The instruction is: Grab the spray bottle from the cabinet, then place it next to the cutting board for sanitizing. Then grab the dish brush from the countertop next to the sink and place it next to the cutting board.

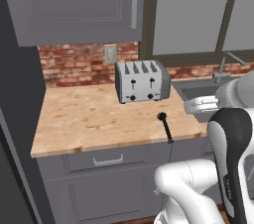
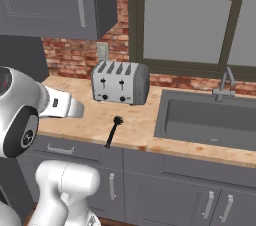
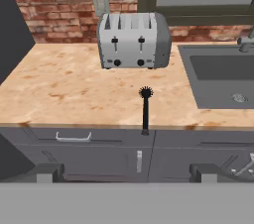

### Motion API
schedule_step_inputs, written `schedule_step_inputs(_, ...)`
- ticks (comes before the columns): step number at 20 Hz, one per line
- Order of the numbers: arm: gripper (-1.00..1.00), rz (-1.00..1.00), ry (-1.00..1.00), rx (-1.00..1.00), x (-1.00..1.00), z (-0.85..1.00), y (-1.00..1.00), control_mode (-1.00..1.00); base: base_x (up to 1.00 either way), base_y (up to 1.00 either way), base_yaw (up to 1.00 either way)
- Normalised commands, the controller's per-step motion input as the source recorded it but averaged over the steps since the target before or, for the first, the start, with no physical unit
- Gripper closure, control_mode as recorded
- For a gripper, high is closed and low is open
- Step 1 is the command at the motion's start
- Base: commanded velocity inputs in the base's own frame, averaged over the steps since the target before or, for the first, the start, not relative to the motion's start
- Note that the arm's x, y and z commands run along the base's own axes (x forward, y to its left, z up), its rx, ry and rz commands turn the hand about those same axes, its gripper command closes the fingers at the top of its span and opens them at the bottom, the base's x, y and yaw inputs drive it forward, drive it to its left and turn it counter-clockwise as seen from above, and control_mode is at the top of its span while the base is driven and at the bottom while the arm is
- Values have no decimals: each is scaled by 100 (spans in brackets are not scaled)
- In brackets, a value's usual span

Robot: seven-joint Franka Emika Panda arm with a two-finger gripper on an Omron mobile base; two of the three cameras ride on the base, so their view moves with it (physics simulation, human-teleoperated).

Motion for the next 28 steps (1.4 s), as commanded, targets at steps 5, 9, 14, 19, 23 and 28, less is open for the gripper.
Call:
schedule_step_inputs(5, -100, 2, 27, 15, 70, -30, -22, -100, 0, 0, 0)
schedule_step_inputs(9, -100, 0, 29, 11, 81, -56, -4, -100, 0, 0, 0)
schedule_step_inputs(14, -100, 0, 10, 0, 82, -71, 0, -100, 0, 0, 0)
schedule_step_inputs(19, -100, 0, 0, 0, 69, -82, 0, -100, 0, 0, 0)
schedule_step_inputs(23, -100, 0, 0, 0, 57, -83, -9, -100, 0, 0, 0)
schedule_step_inputs(28, -100, -1, 2, -3, 46, -74, -1, -100, 0, 0, 0)
